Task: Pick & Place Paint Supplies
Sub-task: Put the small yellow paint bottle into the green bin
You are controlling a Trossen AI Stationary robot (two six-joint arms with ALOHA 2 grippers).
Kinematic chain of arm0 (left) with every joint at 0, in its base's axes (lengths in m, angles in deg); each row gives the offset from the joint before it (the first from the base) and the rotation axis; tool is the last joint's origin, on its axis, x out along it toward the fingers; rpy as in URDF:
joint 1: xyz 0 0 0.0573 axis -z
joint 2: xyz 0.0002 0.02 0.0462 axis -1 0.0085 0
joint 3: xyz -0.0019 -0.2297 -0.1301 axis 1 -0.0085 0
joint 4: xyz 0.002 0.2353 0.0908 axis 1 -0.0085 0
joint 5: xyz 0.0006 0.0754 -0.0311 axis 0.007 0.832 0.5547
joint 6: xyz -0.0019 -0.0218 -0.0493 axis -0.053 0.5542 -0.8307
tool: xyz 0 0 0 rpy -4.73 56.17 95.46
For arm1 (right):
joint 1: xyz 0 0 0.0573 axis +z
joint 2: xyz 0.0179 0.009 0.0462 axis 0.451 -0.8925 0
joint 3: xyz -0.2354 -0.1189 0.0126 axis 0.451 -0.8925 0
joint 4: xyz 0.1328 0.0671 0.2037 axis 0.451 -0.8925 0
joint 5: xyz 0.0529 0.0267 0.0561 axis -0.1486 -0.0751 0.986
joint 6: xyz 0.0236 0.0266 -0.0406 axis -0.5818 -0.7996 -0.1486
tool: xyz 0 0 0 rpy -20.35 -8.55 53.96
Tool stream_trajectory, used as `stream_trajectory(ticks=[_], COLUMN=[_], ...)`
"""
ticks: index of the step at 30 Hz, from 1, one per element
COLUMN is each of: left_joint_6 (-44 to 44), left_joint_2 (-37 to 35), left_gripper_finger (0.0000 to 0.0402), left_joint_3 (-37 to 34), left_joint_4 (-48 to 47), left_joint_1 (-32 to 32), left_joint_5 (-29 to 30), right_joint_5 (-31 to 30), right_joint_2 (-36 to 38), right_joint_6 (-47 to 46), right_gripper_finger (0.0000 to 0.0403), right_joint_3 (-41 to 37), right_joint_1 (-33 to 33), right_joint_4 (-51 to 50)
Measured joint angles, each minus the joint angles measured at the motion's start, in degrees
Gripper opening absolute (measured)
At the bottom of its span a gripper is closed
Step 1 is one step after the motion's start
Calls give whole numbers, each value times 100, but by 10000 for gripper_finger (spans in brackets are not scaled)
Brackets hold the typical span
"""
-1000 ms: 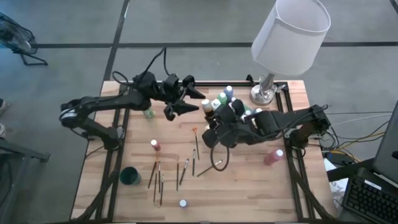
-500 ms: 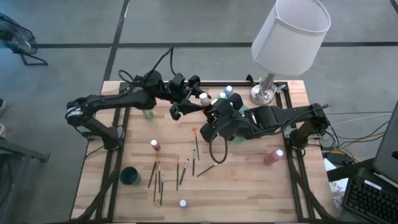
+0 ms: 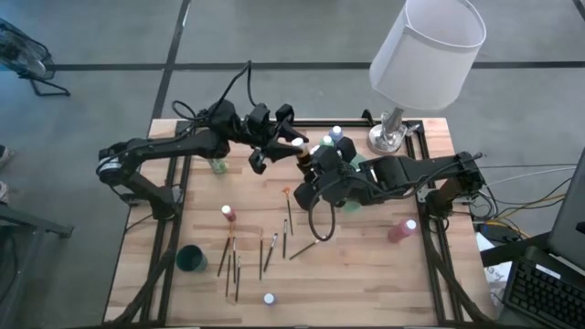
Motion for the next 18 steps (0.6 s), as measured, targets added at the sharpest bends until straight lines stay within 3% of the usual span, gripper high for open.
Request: stream_trajectory(ticks=[2, 7, 18], left_joint_6=[-5, -6, 2], left_joint_2=[0, 0, -7], left_gripper_finger=[124, 122, 127], left_joint_3=[0, 0, 126], left_joint_4=[-33, -40, -679], left_joint_1=[0, 0, -4], left_joint_5=[-5, -16, -83], right_joint_5=[2, 2, 49], right_joint_2=[0, 0, 39], right_joint_6=[7, 5, -87], right_gripper_finger=[120, 120, 204], right_joint_3=[0, -2, -4], right_joint_1=[0, 0, -11], right_joint_4=[-8, -10, -5])
